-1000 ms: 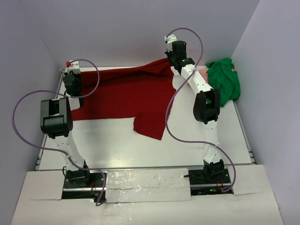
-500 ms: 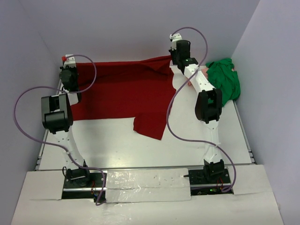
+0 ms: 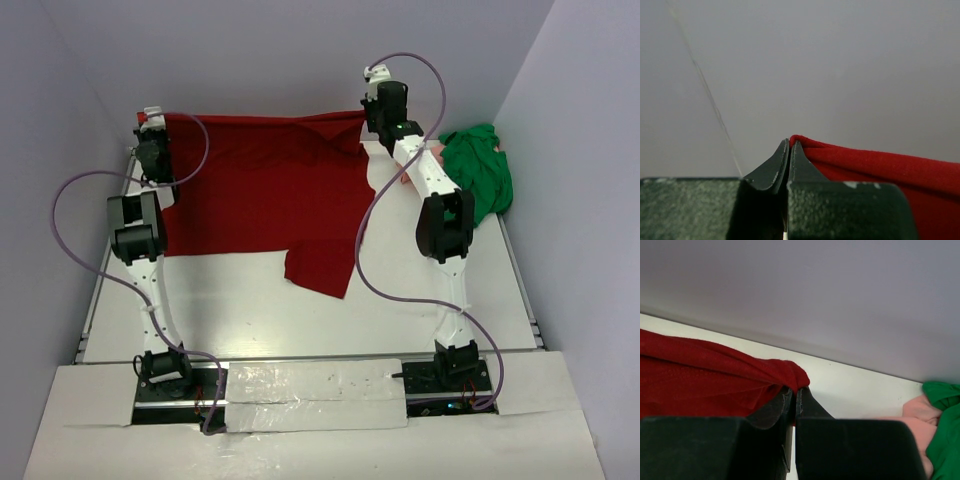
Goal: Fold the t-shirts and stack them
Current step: Fold the flattened tshirt in 1/3 of the way
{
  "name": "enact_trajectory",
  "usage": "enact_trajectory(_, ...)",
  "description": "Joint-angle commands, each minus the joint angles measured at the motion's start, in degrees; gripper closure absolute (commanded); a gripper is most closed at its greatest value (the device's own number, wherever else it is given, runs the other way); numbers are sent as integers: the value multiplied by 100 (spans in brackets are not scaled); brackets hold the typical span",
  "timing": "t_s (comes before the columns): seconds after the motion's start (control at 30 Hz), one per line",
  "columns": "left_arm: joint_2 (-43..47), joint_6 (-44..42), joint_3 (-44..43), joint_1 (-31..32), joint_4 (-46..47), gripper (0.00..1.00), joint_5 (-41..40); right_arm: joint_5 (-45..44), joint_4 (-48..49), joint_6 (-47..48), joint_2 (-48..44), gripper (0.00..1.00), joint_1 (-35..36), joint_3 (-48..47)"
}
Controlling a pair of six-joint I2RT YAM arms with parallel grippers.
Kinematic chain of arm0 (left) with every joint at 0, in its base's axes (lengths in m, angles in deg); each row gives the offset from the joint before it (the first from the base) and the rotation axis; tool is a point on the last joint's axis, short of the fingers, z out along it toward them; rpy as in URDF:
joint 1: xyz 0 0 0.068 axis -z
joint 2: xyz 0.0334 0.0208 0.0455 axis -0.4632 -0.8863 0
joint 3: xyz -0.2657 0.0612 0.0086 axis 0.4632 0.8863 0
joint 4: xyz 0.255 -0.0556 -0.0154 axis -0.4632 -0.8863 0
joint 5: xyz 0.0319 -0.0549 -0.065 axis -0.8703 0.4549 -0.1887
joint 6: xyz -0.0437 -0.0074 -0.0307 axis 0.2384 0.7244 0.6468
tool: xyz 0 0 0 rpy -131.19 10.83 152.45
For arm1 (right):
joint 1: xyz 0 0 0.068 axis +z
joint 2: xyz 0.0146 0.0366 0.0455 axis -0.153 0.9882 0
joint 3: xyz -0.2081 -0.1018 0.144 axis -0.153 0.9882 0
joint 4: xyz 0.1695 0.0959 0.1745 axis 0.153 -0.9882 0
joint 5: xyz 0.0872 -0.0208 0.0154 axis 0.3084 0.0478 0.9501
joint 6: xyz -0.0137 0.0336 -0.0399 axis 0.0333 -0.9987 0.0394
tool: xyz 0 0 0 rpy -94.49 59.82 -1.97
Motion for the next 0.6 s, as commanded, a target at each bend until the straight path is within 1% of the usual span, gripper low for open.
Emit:
enact_trajectory(0.0,-266,67,-407,-71,133,100,-41,-155,104,-30,-72,100,-82,24)
enact_trajectory(0.3,-452,120,-355,-89,-325,100,293,38,-177,-127,-133,100,-21,33)
enact_trajectory(0.57,-118,94,364,-159,-317,100,399,161,-370,-162,-256,100,49,235)
